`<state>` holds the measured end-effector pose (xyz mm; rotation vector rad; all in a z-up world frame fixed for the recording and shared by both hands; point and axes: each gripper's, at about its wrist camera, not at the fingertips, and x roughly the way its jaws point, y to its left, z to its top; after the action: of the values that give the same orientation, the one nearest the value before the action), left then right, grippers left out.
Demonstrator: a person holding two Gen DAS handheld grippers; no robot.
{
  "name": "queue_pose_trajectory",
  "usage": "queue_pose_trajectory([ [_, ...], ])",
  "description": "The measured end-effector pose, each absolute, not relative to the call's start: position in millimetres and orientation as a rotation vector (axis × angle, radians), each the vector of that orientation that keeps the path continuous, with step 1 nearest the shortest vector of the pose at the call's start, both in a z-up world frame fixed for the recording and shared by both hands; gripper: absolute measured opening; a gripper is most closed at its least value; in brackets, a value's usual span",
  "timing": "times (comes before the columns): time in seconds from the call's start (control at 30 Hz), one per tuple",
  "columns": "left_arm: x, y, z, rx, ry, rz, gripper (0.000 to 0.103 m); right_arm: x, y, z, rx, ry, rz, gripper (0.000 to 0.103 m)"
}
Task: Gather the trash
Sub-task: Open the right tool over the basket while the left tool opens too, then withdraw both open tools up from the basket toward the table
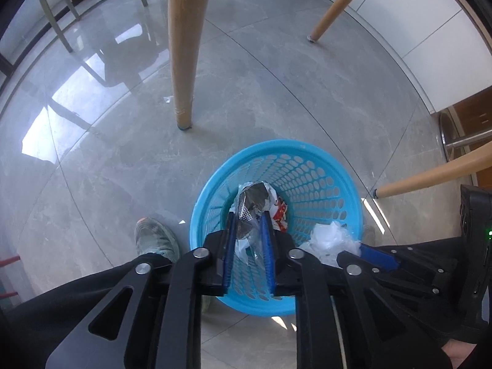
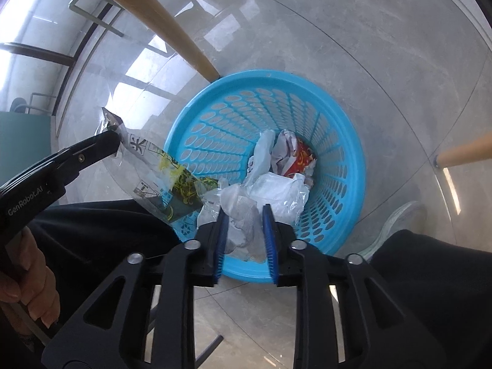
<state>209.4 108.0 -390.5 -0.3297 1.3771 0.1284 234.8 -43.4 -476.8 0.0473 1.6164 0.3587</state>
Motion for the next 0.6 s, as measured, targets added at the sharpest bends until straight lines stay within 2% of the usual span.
queue_pose_trajectory([
  [0.1, 209.8, 113.3, -389.1, -0.361, 1.371, 0.14, 0.03, 234.4, -45.3, -478.3, 0.045, 1.626, 0.342, 0.034],
  [0.5, 196.3, 120.6, -371.5, -0.405, 1.342, 0.179, 0.032, 222.0, -45.6, -453.8, -0.069, 1.577, 0.336, 0.037],
  [0.6, 188.2, 123.5, -361.0, -0.421, 1.33, 0.188, 0.035, 216.9, -48.8, -442.7, -0.071, 1.566, 0.338, 0.041],
])
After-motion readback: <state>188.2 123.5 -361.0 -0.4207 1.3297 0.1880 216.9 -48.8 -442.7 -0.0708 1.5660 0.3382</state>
